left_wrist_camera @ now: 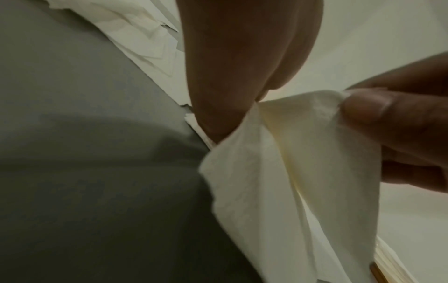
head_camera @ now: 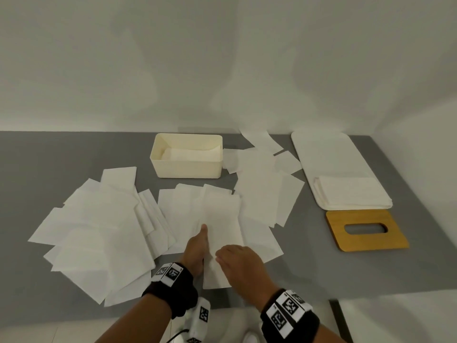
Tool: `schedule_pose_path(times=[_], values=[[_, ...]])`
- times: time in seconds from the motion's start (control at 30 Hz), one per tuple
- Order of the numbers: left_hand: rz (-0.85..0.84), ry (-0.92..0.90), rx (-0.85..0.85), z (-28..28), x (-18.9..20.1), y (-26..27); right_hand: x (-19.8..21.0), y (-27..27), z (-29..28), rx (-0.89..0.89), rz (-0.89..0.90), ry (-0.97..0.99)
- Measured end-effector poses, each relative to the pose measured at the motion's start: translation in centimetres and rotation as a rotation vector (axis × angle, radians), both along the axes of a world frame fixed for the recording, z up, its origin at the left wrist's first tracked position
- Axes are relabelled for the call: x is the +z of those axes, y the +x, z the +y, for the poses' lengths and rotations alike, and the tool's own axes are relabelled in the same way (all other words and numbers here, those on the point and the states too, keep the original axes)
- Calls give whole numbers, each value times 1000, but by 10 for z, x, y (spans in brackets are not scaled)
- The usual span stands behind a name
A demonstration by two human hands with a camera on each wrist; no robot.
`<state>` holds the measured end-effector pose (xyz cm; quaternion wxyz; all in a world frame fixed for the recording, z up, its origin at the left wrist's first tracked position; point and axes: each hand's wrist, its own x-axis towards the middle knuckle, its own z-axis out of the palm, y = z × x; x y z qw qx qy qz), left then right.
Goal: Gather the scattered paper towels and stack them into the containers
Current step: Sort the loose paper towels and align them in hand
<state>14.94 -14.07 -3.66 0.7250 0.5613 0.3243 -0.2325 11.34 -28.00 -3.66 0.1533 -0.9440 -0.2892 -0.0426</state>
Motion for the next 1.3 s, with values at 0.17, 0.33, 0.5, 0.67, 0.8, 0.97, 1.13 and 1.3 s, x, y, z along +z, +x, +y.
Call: schedule_pose_path(times=[0.17,0.33,0.5,0.67,0.8,0.97,1.13,1.3], values=[[-12,-71,-30,2,-3,-1,-6,-15,6,118,87,-21],[-97,-10,-130,9,-18,-5,9,0,-5,-43,342,97],[-129,0,-97,14,-26,-10,-2,92,-49,-436,303,4],[-145,40,-86,14,-32,-13,-6,164,-60,-480,345,-174],[-142,93,-59,14,-39,-10,-11,189,-55,-424,421,-331],[-114,105,-25,19,-45,-6,-23,189,-55,-404,266,-462],[-127,126,-17,21,-49,-4,-14,189,-61,-381,193,-458],[-124,123,-33,20,-49,0,-23,186,-64,-397,238,-306]])
